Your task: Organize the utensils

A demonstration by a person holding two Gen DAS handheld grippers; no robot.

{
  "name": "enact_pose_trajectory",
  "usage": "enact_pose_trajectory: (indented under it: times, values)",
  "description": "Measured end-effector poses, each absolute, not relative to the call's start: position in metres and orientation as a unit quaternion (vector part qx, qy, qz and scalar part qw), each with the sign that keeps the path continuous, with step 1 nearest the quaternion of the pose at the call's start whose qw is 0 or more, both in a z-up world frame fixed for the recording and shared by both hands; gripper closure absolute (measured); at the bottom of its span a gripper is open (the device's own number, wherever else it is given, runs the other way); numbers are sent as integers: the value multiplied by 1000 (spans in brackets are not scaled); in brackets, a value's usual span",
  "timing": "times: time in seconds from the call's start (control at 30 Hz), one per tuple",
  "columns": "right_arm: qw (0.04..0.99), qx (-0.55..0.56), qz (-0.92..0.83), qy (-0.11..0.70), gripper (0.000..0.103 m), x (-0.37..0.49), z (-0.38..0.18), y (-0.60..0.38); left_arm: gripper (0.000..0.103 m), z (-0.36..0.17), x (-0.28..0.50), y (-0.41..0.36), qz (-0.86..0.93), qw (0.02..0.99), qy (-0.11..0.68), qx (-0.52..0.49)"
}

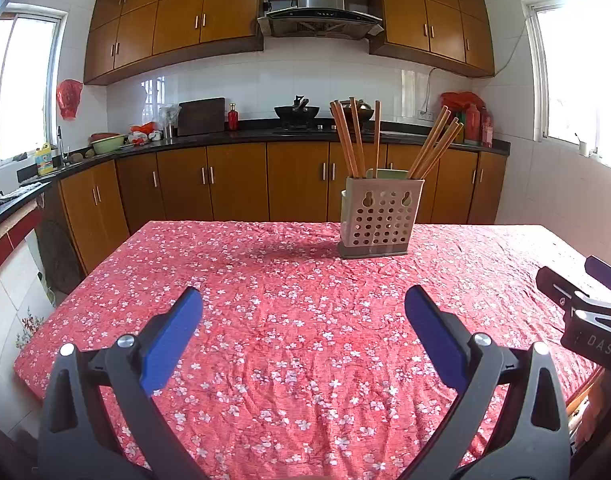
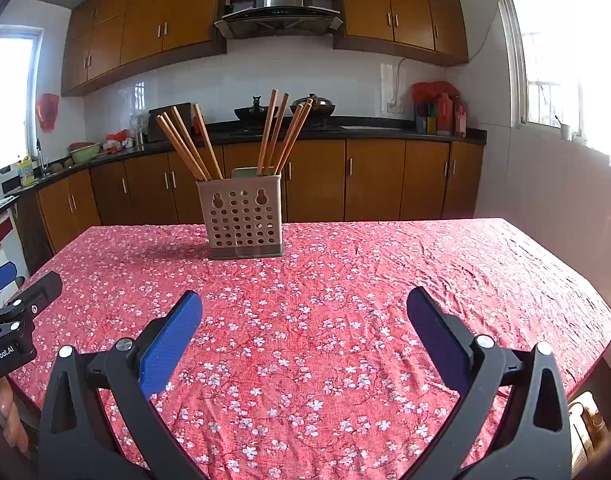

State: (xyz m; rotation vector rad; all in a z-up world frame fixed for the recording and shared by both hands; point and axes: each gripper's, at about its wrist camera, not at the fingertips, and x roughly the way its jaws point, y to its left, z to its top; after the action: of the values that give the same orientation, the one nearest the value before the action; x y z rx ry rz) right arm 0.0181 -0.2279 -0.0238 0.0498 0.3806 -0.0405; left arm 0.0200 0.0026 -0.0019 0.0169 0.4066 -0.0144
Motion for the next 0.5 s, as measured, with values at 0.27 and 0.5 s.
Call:
enact_pose_trajectory:
  times: [0.27, 0.5]
  values:
    - [981, 25, -20, 189, 2, 18, -24, -228, 4, -2, 20, 3, -8, 979, 203, 9]
    - [981, 25, -21, 189, 2, 18, -24, -228, 4, -2, 20, 2, -8, 979, 203, 9]
